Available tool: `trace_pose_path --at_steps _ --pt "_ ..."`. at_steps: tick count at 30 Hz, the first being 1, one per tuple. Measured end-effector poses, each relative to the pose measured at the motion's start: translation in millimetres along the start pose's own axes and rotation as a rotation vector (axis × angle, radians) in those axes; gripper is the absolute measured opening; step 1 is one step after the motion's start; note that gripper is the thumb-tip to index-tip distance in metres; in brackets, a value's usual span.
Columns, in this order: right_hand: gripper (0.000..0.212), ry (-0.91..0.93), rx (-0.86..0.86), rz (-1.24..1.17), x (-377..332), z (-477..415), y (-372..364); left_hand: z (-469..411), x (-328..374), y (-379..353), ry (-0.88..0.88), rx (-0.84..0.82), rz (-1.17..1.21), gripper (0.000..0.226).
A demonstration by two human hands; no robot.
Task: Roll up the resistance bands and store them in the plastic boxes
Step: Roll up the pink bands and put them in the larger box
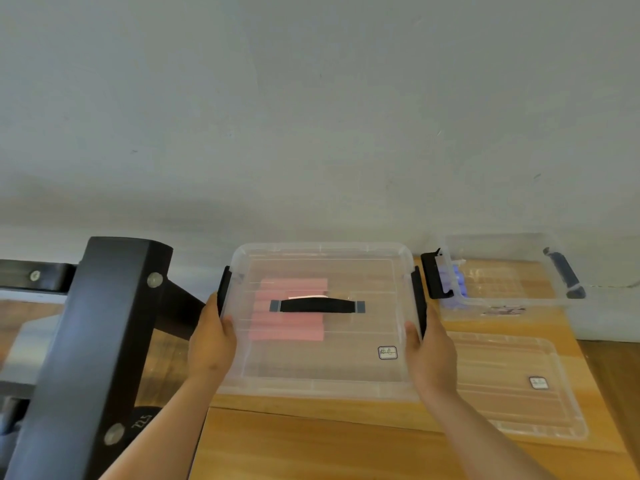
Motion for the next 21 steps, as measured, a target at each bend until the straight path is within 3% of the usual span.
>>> trace_pose_path --at_steps 7,14,18,21 --pt "0.077 0.086 -0.247 -0.063 -2 -26 2 -15 0 1 -0.013 -0.088 0.061 0.054" --pt "0.066 0.144 -0.276 0.184 -12 -45 6 -35 17 -7 -0.019 -0.098 0.047 0.052" --pt "0.063 0.232 -0.254 0.297 -8 -53 15 -44 30 -12 -0.031 -0.131 -0.107 0.054" --pt "0.064 0.312 -0.24 0.306 0 -51 28 -30 54 -22 -0.108 -0.039 -0.193 0.055"
Point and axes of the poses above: each hand's wrist, its own z-axis away from the middle knuckle, its own y-axis out of the back of the hand, x = y × z, the point moved 3 cm from there along -z, towards the middle knuckle, and after that the axes turned 3 degrees about z, right-handed, at the moved point
